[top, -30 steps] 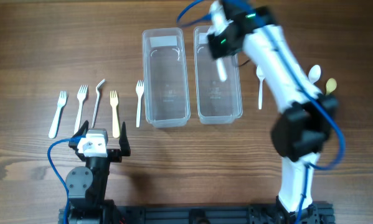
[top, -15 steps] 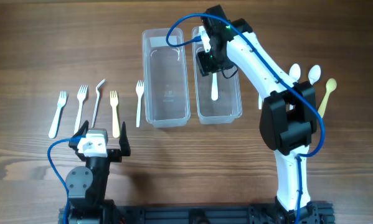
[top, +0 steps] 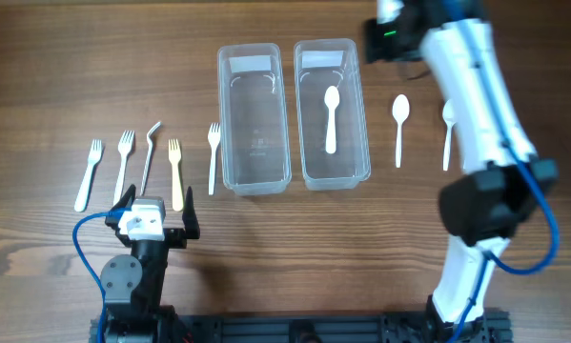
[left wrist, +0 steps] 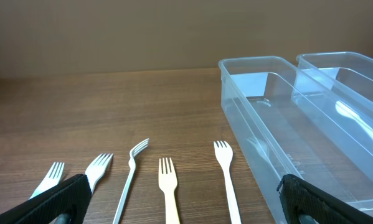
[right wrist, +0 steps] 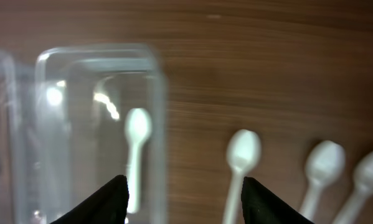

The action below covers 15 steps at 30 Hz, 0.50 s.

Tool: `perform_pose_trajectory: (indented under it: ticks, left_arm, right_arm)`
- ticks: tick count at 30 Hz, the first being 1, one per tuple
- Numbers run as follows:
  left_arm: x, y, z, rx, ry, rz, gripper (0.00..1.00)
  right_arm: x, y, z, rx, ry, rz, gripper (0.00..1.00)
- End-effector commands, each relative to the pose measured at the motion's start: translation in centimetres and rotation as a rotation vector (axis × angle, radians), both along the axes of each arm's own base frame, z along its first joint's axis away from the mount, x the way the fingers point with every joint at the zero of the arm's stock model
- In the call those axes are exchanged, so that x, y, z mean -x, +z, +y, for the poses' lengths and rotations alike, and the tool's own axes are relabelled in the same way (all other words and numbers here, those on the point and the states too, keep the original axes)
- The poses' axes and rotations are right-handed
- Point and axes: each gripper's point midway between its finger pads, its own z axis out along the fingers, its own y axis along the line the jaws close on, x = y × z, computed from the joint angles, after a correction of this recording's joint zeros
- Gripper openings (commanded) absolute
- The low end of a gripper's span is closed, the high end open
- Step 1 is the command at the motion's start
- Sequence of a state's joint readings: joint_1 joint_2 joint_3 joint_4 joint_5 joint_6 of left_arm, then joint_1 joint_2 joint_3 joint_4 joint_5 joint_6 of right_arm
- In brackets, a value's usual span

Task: Pack container
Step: 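Lower the held white spoon into the right container and release, then move the right gripper to the white spoons and grasp one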

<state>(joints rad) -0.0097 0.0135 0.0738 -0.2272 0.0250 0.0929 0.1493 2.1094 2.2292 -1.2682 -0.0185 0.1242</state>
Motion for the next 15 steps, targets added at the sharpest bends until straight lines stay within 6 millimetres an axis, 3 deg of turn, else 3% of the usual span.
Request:
perform_pose_trajectory:
  ticks: [1, 4, 12, 15]
  left_arm:
    - [0.0, 0.0, 0.0, -0.014, -0.003, -0.007, 1.0]
    - [0.0, 0.0, 0.0, -0.014, -0.003, -0.008, 1.0]
    - [0.0, 0.0, 0.0, -0.014, -0.003, -0.008, 1.0]
    - [0.0, 0.0, 0.0, -0.014, -0.003, -0.007, 1.0]
  right_arm:
    - [0.5, -1.9, -4.2, 0.029, -0.08, 0.068, 0.57]
    - [1.4, -4.7, -5.3, 0.046, -0.078, 0.136, 0.55]
    - [4.6, -13.6, -5.6, 0.063, -0.062, 0.288, 0.55]
    - [5.3, -15.6, -5.8, 0.064, -0.064, 0.304, 0.55]
